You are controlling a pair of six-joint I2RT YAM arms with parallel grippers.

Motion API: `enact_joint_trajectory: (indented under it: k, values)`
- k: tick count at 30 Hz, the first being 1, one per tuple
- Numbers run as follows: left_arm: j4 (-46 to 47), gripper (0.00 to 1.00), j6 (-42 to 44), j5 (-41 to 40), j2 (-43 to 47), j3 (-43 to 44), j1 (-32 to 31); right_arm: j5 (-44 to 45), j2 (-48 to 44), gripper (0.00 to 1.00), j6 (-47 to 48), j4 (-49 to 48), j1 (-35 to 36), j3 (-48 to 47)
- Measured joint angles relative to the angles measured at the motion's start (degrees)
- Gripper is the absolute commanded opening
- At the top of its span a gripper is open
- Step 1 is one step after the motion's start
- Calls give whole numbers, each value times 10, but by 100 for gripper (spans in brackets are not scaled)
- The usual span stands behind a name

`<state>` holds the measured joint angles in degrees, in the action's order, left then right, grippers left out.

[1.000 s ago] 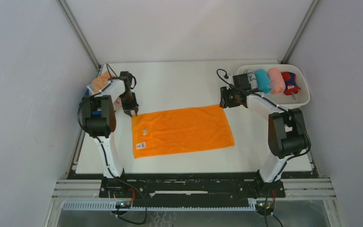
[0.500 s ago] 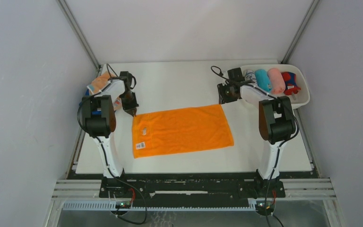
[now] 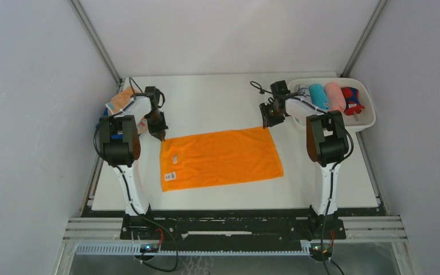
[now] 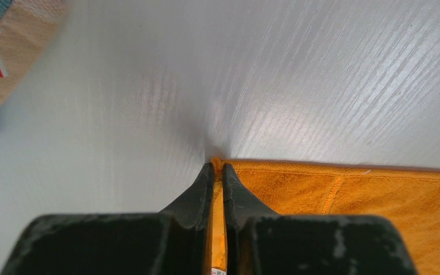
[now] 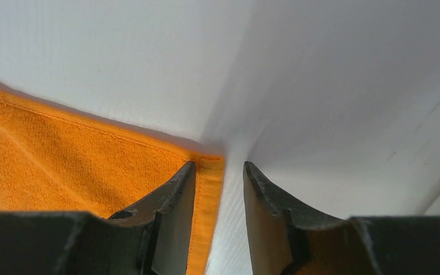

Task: Roll the towels
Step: Fold the towel at the center of the board.

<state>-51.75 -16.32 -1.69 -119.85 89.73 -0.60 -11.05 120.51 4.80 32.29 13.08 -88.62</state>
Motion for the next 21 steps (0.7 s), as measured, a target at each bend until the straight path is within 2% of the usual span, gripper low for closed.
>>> enact_joint_trajectory:
  k: [9, 21]
  values:
    - [0, 9, 0, 0, 0, 0, 0, 11, 45, 33, 16, 51, 15, -69]
    - [0, 9, 0, 0, 0, 0, 0, 59, 55, 30, 43, 106, 33, -94]
